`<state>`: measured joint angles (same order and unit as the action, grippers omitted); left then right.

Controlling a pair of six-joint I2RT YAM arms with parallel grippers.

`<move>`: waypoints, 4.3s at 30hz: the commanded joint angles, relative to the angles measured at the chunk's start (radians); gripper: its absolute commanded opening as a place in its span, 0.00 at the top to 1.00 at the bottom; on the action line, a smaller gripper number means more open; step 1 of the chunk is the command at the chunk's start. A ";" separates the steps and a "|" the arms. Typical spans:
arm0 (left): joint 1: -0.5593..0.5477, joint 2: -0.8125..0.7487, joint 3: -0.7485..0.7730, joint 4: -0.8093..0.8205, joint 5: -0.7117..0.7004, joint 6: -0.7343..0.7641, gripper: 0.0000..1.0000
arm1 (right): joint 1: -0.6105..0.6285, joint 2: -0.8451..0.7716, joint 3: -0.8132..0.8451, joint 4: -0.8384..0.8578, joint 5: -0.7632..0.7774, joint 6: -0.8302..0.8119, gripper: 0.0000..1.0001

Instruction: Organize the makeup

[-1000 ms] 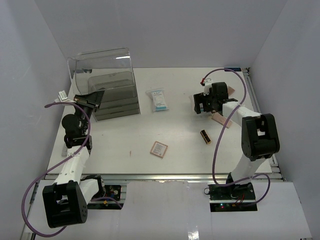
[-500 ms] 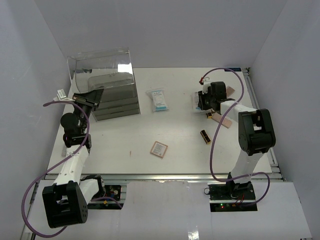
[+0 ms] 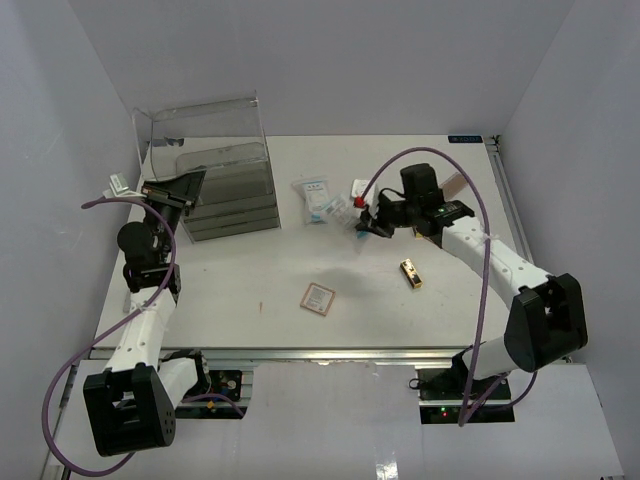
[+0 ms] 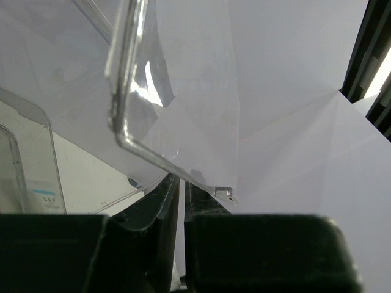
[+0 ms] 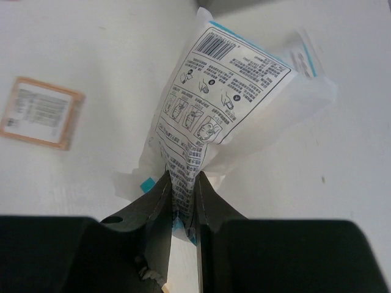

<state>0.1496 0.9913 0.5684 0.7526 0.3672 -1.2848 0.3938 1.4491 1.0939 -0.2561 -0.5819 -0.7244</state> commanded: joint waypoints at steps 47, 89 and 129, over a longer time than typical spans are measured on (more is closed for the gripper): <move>0.008 -0.036 0.152 -0.136 -0.016 0.075 0.78 | 0.620 0.736 0.667 0.918 0.926 -0.287 0.67; 0.008 -0.041 0.131 -0.127 -0.010 0.058 0.78 | 0.139 0.369 0.249 0.160 0.096 0.409 0.11; 0.008 -0.046 0.130 -0.136 0.016 0.076 0.77 | 0.072 0.788 0.595 0.285 0.240 1.014 0.92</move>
<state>0.1539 0.9737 0.6891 0.5979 0.3782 -1.2129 0.4829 2.3117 1.7275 0.0269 -0.2709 0.3316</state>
